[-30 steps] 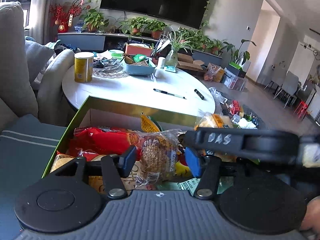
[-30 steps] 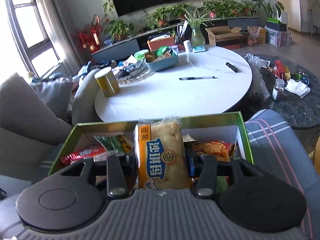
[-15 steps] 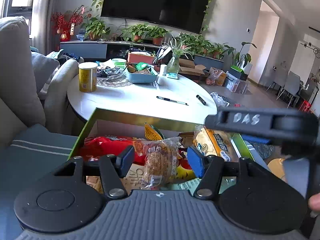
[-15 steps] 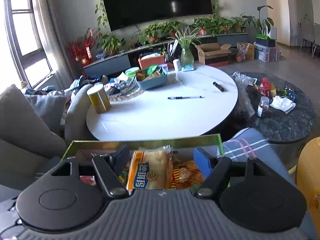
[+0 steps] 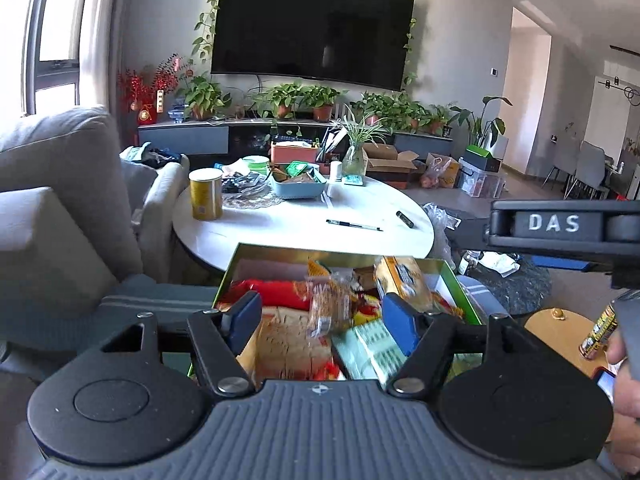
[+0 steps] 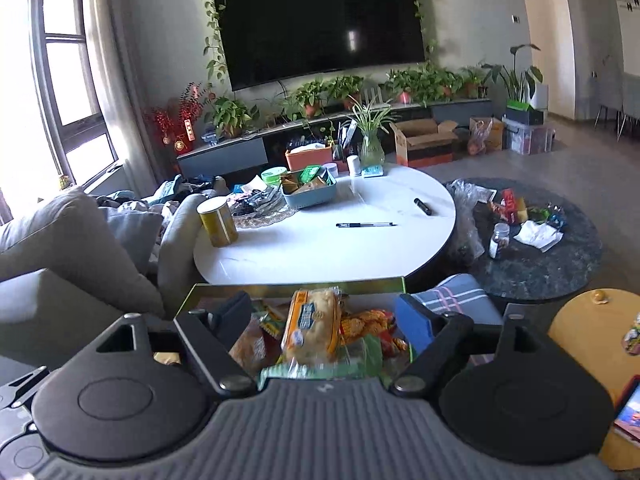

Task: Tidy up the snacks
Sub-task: 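Lower both packets into the green box and open both grippers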

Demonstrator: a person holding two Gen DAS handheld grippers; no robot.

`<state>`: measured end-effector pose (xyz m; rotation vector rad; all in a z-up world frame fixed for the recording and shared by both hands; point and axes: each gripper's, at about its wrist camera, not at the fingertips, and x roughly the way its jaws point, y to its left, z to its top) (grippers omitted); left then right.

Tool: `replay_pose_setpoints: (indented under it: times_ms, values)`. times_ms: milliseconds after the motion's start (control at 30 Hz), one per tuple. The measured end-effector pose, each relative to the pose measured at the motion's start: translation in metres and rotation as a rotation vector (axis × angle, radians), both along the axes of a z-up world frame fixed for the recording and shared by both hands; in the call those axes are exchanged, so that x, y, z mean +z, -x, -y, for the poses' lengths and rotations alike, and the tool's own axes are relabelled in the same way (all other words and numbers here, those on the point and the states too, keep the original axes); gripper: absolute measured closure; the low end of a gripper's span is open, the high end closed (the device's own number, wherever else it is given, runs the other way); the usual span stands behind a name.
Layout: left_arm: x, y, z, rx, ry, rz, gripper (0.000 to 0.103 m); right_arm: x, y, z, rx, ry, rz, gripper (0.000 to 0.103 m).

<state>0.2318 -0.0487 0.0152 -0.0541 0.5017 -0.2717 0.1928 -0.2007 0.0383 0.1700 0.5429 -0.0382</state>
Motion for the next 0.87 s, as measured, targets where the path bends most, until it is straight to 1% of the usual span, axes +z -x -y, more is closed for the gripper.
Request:
replay_pose_setpoints:
  times_ms: [100,133,300,400,467,633,733,867]
  values:
    - [0.005,0.025,-0.007,0.014,0.013,-0.002,0.037,0.005,0.023,-0.004,0.014,0.025,0.001,0.0]
    - [0.006,0.034,-0.009,0.019,0.015,0.002,0.034,0.006,0.029,-0.005,0.018,0.034,0.004,0.0]
    - [0.009,0.074,-0.015,0.04,-0.019,0.01,0.026,0.008,0.067,-0.012,0.028,0.089,0.026,0.0]
    - [0.01,0.095,-0.016,0.032,-0.038,0.0,0.026,0.006,0.085,-0.015,0.036,0.109,0.027,0.0]
    - [0.01,0.109,-0.016,0.027,-0.041,0.014,0.025,0.004,0.097,-0.015,0.031,0.119,0.031,0.0]
    - [0.015,0.137,-0.02,0.026,-0.024,0.041,0.025,0.003,0.121,-0.011,0.018,0.112,0.038,0.0]
    - [0.018,0.153,-0.022,0.032,-0.02,0.075,0.024,0.003,0.13,-0.011,0.011,0.124,0.044,0.0]
    - [0.018,0.166,-0.023,0.025,-0.008,0.079,0.024,0.001,0.143,-0.01,0.016,0.124,0.05,0.0]
